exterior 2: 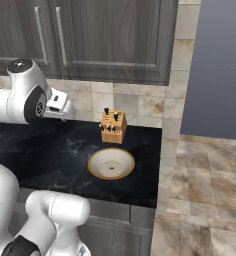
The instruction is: Open the cabinet. Pick the peach and peach from the cabinet and place them into the bowl. Then close the cabinet.
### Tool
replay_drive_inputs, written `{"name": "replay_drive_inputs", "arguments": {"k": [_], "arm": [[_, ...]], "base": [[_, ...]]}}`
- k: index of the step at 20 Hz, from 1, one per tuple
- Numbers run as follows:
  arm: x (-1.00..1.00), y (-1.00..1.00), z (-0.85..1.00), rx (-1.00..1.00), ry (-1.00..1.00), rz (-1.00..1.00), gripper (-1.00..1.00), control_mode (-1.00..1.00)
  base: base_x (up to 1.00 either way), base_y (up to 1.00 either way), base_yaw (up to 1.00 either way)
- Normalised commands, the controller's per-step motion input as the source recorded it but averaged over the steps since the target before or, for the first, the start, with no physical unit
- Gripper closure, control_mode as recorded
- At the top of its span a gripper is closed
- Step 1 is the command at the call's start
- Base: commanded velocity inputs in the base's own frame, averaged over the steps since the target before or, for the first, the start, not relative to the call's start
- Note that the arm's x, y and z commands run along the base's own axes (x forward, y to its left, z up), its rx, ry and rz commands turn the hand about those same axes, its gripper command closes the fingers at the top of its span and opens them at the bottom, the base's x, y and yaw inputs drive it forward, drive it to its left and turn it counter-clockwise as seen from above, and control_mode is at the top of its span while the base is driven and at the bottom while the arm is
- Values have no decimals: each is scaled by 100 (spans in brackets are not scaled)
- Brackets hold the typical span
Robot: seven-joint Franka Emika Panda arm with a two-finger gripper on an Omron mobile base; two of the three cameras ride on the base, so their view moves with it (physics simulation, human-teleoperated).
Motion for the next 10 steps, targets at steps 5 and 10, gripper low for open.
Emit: {"name": "replay_drive_inputs", "arguments": {"k": [5, 10], "arm": [[-25, 7, 48, 0, -21, 0, -100, -100], [-3, 1, 64, 0, -4, 0, -100, -100]], "base": [[0, 0, 0], [0, 0, 0]]}}
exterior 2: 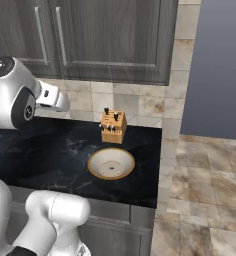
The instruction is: Open the cabinet. Pick the peach and peach from the cabinet and place them into the bowl. Then close the cabinet.
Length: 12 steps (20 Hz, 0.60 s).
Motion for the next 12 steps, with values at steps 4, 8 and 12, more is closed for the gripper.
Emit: {"name": "replay_drive_inputs", "arguments": {"k": [4, 8, 12], "arm": [[0, 0, 64, 0, -3, 0, -100, -100], [0, 10, 58, -2, -5, 0, -100, -100], [0, 10, 54, -5, -3, 0, -100, -100]], "base": [[0, 0, 0], [0, 0, 0], [0, 0, 0]]}}
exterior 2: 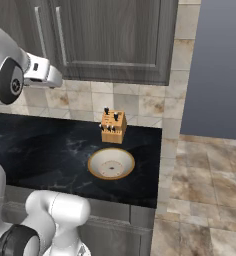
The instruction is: Open the cabinet. Pick the peach and peach from the cabinet and place them into the bowl. Then close the cabinet.
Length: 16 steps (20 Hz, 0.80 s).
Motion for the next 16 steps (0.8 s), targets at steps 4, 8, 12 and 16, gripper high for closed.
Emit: {"name": "replay_drive_inputs", "arguments": {"k": [4, 8, 12, 16], "arm": [[0, 0, 45, -6, -4, 0, -100, -100], [9, 0, 26, -6, -9, 0, -100, -100], [24, 0, 2, -11, -18, 0, -100, -100], [30, 0, 0, -16, -25, 0, -100, -100]], "base": [[0, 0, 0], [0, 0, 0], [0, 0, 0], [0, 0, 0]]}}
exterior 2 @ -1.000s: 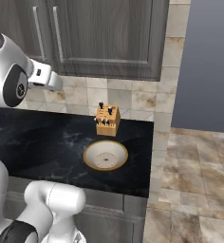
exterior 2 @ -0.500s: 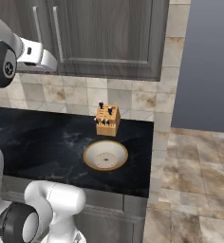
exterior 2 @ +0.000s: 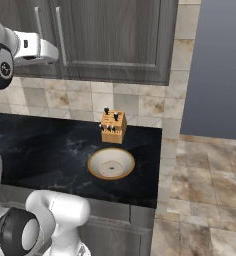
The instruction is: Open the cabinet. Pick the peach and peach from the cabinet and place them into the bowl. Then close the cabinet.
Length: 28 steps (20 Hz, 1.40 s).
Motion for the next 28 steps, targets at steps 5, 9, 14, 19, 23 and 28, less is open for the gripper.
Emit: {"name": "replay_drive_inputs", "arguments": {"k": [5, 9, 14, 19, 23, 28], "arm": [[40, 0, 0, -11, -14, 0, -100, -100], [51, 0, 0, -2, 0, 0, -100, -100], [57, 0, 0, 0, 0, 0, -100, -100], [50, 0, 0, 0, 0, 0, -100, -100], [42, 4, 0, 0, 0, 0, -100, -100], [44, 9, 0, 0, 0, 0, -100, -100]], "base": [[0, 0, 0], [0, 0, 0], [0, 0, 0], [0, 0, 0], [0, 0, 0], [0, 0, 0]]}}
